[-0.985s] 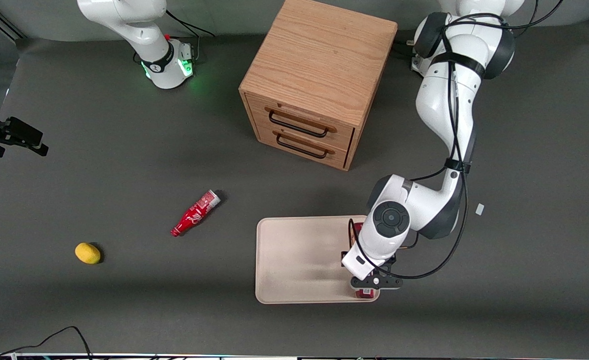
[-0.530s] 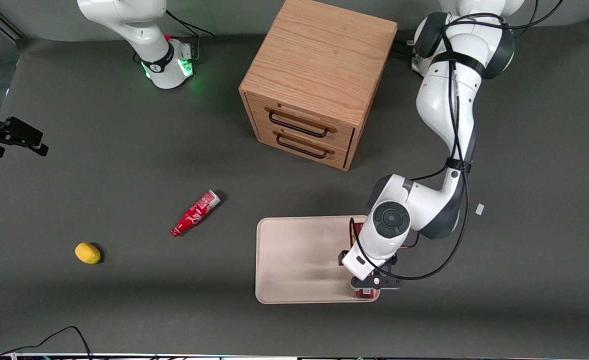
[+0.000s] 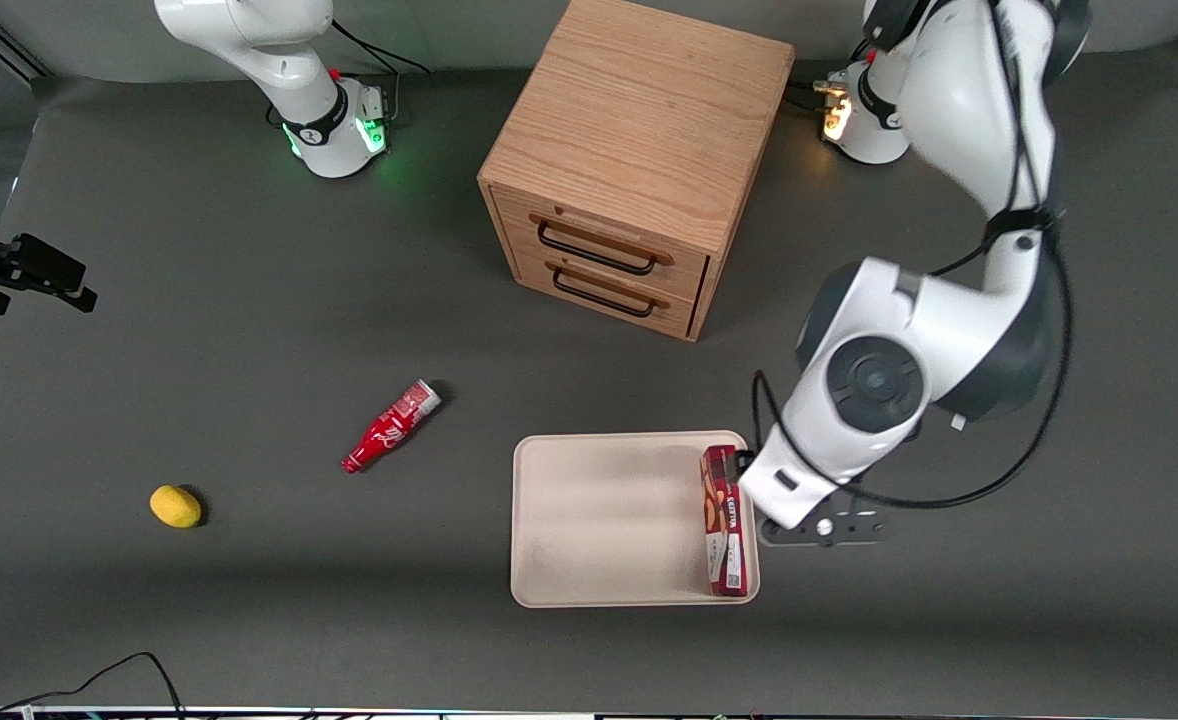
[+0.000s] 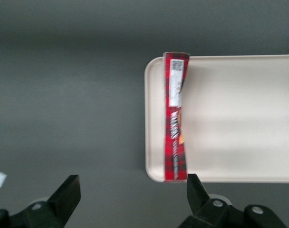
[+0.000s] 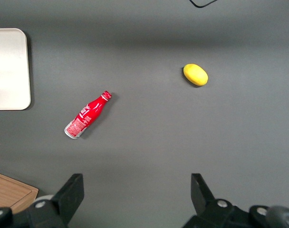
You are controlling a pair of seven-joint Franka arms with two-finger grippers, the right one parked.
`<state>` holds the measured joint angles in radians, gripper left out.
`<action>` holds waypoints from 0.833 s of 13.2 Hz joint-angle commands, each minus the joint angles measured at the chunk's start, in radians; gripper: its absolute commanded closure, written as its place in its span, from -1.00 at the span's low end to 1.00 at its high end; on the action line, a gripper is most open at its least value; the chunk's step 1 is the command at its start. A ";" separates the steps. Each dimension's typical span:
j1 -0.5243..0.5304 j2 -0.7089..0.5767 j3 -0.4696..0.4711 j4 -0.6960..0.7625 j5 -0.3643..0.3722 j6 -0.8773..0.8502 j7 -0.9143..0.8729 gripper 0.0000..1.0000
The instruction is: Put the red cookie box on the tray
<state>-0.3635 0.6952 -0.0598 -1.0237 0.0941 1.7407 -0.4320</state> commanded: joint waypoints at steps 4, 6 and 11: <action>0.101 -0.489 0.050 -0.675 -0.017 0.168 0.179 -1.00; 0.101 -0.615 0.127 -0.793 -0.017 0.160 0.275 -1.00; 0.101 -0.779 0.314 -0.863 -0.017 0.063 0.447 -1.00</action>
<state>-0.2521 -0.0121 0.2091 -1.8423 0.0859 1.8308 -0.0391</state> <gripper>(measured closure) 0.000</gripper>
